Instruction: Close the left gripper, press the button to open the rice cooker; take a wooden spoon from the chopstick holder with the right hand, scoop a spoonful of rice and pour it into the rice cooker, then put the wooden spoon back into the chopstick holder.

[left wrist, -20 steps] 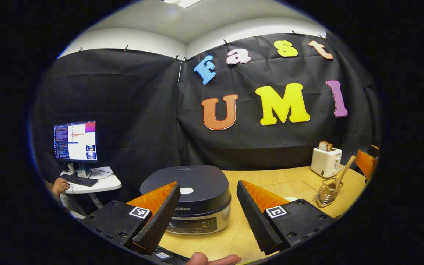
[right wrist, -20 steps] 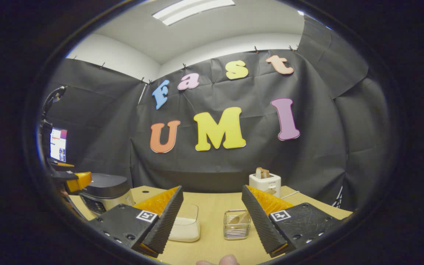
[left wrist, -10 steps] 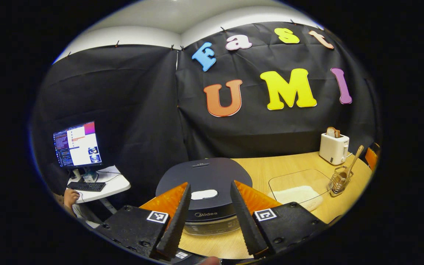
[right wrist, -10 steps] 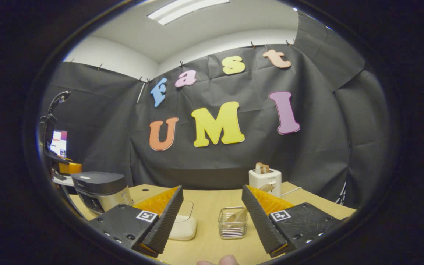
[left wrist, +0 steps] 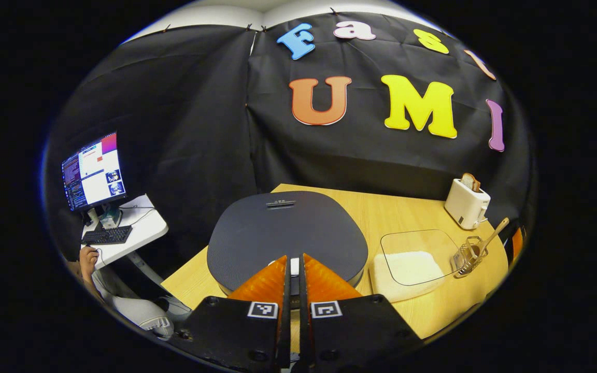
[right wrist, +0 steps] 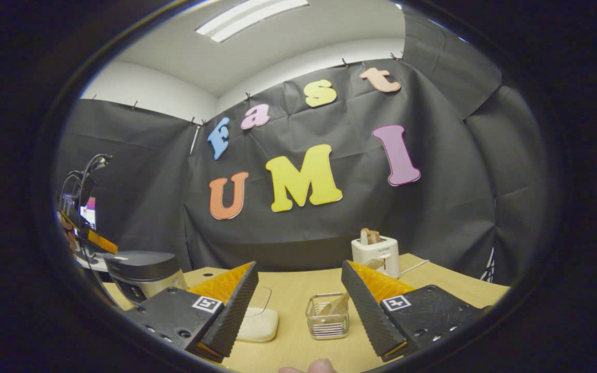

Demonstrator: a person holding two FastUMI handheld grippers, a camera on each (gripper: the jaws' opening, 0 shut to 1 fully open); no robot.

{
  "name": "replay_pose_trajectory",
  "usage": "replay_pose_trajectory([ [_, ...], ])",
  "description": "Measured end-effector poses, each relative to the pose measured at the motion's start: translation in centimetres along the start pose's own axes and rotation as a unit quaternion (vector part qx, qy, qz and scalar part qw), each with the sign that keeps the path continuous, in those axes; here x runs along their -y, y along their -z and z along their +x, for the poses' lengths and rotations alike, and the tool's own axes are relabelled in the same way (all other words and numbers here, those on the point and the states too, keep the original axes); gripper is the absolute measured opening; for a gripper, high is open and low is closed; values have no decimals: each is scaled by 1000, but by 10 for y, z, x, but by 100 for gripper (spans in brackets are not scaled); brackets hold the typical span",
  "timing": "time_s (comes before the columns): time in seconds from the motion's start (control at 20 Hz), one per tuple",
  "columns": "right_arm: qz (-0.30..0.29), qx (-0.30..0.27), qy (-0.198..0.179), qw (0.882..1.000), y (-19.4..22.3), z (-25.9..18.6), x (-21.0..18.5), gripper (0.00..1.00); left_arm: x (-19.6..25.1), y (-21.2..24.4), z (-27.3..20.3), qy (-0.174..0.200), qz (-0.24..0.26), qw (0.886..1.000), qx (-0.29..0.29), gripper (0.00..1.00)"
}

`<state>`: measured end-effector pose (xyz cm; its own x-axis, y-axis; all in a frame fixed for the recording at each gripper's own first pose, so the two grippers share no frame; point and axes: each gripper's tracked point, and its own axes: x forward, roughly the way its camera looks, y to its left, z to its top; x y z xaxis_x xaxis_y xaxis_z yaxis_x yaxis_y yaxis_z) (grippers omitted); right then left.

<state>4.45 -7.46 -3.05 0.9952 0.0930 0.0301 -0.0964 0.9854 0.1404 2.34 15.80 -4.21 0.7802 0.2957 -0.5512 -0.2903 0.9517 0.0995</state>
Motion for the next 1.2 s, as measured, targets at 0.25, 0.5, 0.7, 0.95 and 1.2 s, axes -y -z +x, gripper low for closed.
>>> replay_pose_trajectory([
  [0.25,19,-3,-9,1000,7,2,2,96,-3,3,13,10,2,1000,-20,3],
  [0.5,37,-8,-26,999,14,6,-7,96,-2,6,19,3,-3,999,-33,3],
  [0.7,42,-14,-34,998,25,10,-15,96,0,12,18,4,-3,999,-31,3],
  [0.95,46,-25,-44,998,31,8,-22,100,0,15,23,6,-14,999,-31,3],
  [1.2,40,-10,-43,998,19,2,-24,96,-1,9,20,9,-20,1000,-19,3],
])
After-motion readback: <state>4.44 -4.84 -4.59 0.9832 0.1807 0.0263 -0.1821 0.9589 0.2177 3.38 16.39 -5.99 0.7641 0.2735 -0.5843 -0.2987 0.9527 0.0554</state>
